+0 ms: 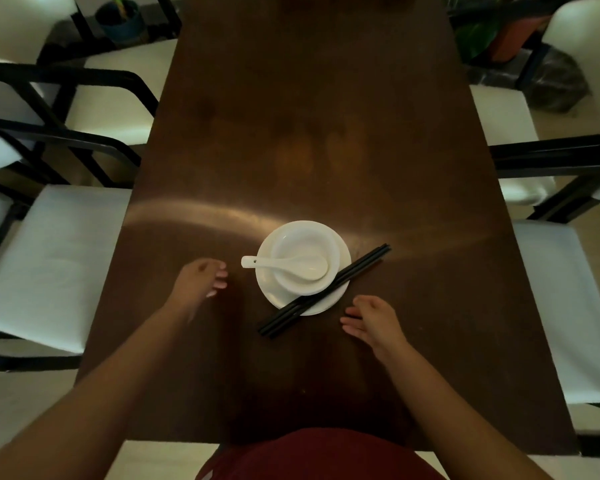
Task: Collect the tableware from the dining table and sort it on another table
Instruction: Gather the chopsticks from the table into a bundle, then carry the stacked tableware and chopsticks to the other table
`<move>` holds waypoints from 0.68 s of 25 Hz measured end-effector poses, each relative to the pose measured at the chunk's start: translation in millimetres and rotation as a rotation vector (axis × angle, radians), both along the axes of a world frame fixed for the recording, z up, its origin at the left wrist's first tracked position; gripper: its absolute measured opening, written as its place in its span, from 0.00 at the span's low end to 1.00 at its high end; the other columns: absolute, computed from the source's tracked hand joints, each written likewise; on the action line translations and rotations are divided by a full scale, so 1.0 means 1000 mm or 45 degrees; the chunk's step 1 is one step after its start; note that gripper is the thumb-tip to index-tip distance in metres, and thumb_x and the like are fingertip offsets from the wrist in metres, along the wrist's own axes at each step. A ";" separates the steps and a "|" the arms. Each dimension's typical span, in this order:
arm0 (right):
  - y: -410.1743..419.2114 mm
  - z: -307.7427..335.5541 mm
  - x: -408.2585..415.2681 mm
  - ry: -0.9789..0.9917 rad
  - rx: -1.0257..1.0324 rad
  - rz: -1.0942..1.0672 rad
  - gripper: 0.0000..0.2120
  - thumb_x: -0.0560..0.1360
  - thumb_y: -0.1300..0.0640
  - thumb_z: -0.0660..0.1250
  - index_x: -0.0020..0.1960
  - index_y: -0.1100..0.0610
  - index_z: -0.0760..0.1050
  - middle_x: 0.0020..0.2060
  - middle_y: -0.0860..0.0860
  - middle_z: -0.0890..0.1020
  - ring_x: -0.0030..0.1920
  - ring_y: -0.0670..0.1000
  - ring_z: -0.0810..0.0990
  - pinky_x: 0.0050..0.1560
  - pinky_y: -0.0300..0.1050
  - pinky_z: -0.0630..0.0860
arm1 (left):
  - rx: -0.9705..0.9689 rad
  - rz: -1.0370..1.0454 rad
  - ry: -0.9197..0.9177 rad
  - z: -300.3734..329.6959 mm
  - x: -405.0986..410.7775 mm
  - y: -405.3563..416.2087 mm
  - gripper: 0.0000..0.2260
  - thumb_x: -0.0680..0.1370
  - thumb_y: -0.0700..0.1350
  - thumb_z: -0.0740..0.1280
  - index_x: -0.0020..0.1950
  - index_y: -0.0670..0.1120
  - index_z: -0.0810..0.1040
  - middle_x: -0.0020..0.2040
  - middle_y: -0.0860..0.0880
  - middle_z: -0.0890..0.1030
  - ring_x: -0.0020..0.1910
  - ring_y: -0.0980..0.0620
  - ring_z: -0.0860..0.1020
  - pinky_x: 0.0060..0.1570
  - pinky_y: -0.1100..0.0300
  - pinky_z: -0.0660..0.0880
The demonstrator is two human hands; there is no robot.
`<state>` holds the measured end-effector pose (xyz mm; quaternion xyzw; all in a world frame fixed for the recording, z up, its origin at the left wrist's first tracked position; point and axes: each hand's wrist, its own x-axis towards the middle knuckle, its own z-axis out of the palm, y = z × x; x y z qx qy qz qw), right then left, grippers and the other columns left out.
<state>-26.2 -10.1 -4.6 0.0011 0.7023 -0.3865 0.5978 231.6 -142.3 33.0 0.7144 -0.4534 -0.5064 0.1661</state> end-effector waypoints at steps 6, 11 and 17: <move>-0.002 0.002 0.029 -0.061 -0.152 -0.026 0.16 0.78 0.57 0.61 0.65 0.56 0.67 0.45 0.58 0.82 0.42 0.54 0.84 0.37 0.41 0.81 | 0.202 -0.503 0.075 0.002 -0.040 -0.062 0.11 0.80 0.45 0.58 0.60 0.48 0.74 0.55 0.46 0.80 0.45 0.51 0.80 0.42 0.59 0.76; -0.008 -0.003 0.038 0.027 -0.160 -0.119 0.14 0.75 0.60 0.65 0.60 0.51 0.68 0.43 0.55 0.83 0.41 0.54 0.84 0.40 0.44 0.82 | 0.285 -0.931 0.012 -0.009 -0.062 -0.084 0.13 0.80 0.43 0.59 0.63 0.52 0.75 0.52 0.51 0.81 0.44 0.54 0.80 0.40 0.61 0.77; -0.010 -0.012 0.045 0.139 -0.239 -0.228 0.13 0.75 0.62 0.65 0.58 0.54 0.70 0.48 0.57 0.81 0.46 0.54 0.83 0.42 0.45 0.81 | 0.279 -0.893 0.088 -0.016 -0.061 -0.086 0.13 0.79 0.38 0.61 0.63 0.44 0.76 0.51 0.48 0.81 0.44 0.55 0.80 0.36 0.63 0.78</move>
